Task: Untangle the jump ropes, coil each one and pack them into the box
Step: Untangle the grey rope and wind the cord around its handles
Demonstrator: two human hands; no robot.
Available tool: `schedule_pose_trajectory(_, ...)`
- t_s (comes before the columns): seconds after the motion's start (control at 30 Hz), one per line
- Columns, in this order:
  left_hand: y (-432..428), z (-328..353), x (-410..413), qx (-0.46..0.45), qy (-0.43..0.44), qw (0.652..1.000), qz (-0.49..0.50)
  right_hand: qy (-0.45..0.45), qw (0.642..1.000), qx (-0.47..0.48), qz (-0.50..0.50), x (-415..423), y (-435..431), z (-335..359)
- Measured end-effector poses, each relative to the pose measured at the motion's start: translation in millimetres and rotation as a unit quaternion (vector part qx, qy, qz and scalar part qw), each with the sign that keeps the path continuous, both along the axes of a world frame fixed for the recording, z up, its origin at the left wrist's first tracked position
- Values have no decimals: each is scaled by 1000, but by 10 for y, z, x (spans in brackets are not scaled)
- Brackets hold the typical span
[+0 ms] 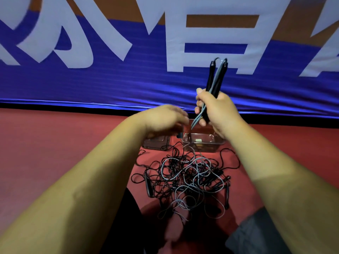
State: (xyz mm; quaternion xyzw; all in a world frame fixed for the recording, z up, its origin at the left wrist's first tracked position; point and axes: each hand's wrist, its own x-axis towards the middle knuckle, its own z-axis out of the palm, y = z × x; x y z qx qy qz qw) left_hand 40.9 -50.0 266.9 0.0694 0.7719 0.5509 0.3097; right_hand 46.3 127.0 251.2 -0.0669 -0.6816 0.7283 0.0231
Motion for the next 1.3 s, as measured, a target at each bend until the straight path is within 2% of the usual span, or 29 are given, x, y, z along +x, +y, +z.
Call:
schedule_pose_trajectory(0.07,32,-69,71,-2,14,994,-111,-1,1000,-11,-12,1,36,47)
schedule_pose_trajectory(0.1,48,-75,93,17,17,991,-129,0,1000,-9,-16,2,55,68)
schedule_pose_trajectory(0.2,58,-43,86,49,22,989,-136,-1,999,-17,-28,-3,94,98)
schedule_pose_trajectory(0.43,139,55,115,-20,61,991,-114,-5,998,-46,-34,1,126,77)
schedule_pose_trajectory(0.63,298,-16,172,-56,82,994,-35,8,999,-20,-43,-13,185,48)
schedule_pose_trajectory(0.9,440,-130,195,-25,102,994,36,3,994,-87,-64,-33,171,98)
schedule_pose_trajectory(0.97,416,-156,178,-5,94,995,20,-8,994,-90,-61,-19,152,137)
schedule_pose_trajectory(1.07,345,-151,159,38,84,993,-73,-16,993,-104,-45,-5,158,193)
schedule_pose_trajectory(1.17,284,-171,139,67,64,989,-120,-14,993,-114,-18,23,201,247)
schedule_pose_trajectory(1.23,266,-163,114,36,86,988,-125,-19,994,-107,7,55,227,275)
schedule_pose_trajectory(1.3,256,-153,97,-34,121,986,-113,-23,995,-92,32,76,238,281)
